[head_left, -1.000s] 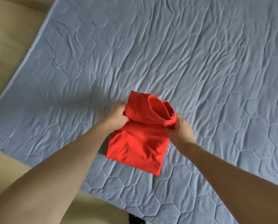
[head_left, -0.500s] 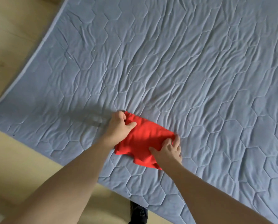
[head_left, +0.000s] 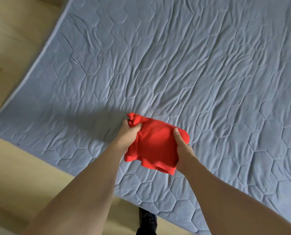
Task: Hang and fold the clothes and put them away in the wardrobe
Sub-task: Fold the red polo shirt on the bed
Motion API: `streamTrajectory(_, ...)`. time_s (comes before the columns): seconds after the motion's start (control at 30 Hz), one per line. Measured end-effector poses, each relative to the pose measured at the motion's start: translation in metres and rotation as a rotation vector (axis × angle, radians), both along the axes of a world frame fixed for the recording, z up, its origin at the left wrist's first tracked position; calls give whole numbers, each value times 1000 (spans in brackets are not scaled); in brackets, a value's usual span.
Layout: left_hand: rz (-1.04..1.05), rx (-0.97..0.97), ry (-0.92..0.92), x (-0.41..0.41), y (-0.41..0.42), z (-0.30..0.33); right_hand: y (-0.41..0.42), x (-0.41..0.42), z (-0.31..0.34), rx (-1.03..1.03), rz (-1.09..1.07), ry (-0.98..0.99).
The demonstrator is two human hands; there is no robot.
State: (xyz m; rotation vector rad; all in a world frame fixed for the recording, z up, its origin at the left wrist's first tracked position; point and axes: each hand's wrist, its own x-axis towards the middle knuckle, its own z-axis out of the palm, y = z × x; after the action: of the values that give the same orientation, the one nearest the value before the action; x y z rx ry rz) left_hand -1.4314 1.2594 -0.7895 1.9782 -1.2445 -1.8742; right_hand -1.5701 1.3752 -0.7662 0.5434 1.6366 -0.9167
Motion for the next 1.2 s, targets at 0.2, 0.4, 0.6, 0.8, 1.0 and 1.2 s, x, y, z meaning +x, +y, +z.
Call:
streamTrajectory(0.2, 190, -80, -2, 5, 4, 135, -24, -10, 142, -136, 181, 173)
streamTrajectory(0.4, 268, -264, -54, 30, 18, 290, -27, -3, 289, -296, 287, 174)
streamTrajectory(0.6, 456, -359, 54, 91, 56, 451, -27, 43, 449, -456, 509, 170)
streamTrajectory(0.8, 622, -500, 65, 171, 67, 543, -53, 114, 539, -529, 683, 204)
streamTrajectory(1.0, 735, -619, -67, 263, 35, 587, -109, 212, 577, -661, 808, 297)
streamTrajectory(1.2, 846, -721, -113, 389, -33, 622, -203, 355, 589, -910, 913, 209)
